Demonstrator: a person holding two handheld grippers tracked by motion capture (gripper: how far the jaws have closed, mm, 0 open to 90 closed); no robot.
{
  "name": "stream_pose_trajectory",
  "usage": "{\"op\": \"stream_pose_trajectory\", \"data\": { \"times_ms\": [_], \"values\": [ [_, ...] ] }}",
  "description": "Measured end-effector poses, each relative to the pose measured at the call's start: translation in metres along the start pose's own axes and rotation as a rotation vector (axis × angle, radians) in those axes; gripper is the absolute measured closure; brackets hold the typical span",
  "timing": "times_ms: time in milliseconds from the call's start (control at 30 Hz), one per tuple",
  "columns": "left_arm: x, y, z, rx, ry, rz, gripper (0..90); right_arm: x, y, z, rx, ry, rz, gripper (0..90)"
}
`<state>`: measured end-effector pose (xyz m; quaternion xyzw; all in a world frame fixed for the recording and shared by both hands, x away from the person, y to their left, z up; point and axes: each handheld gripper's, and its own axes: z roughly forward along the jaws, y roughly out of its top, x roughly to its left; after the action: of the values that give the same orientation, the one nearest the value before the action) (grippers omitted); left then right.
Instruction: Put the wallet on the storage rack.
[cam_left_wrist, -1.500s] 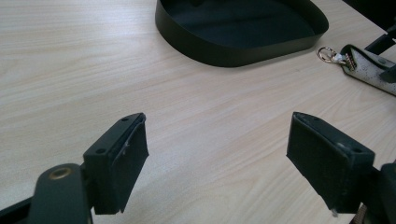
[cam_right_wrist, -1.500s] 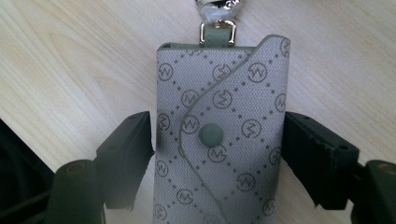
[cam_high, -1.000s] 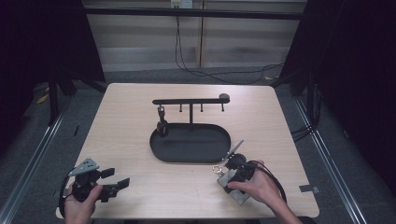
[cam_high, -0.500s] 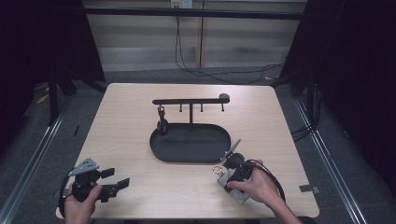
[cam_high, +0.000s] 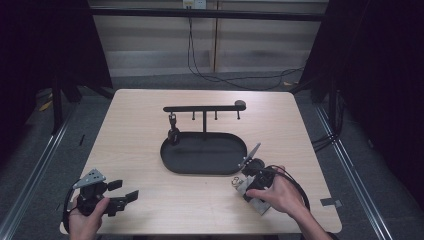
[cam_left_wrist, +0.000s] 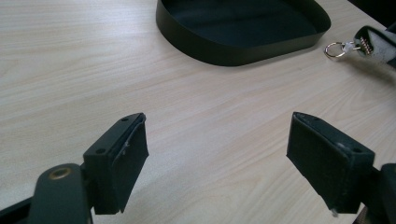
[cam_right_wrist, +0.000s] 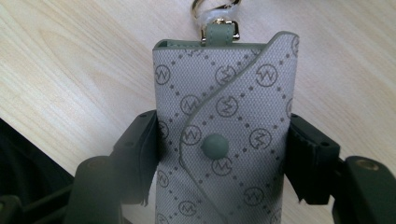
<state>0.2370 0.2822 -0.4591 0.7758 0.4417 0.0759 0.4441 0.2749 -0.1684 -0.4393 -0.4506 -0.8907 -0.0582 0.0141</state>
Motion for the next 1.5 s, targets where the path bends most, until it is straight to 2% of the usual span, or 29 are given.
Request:
{"op": "stream_pose_trajectory", "data": {
  "times_ms": [233, 800, 1133, 1333, 1500],
  "values": [
    [0.001, 0.000, 0.001, 0.006, -0.002, -0.003, 20.1, -0.001, 0.003, -0.004, 0.027, 0.003, -0.007, 34.2],
    [0.002, 0.001, 0.002, 0.004, -0.003, -0.003, 20.1, -0.005, 0.008, -0.022, 0.038, 0.003, -0.015, 34.3],
    [0.003, 0.000, 0.002, 0.005, -0.006, -0.008, 20.0, -0.010, 0.011, -0.032, 0.029, 0.013, -0.012, 34.3],
    [0.001, 0.000, 0.001, 0.006, -0.012, 0.004, 19.9, -0.017, 0.012, -0.043, -0.002, 0.000, 0.012, 34.3],
    [0.001, 0.000, 0.003, 0.012, -0.016, -0.001, 19.9, -0.020, 0.016, -0.048, -0.003, 0.001, 0.016, 34.3]
  ]
}}
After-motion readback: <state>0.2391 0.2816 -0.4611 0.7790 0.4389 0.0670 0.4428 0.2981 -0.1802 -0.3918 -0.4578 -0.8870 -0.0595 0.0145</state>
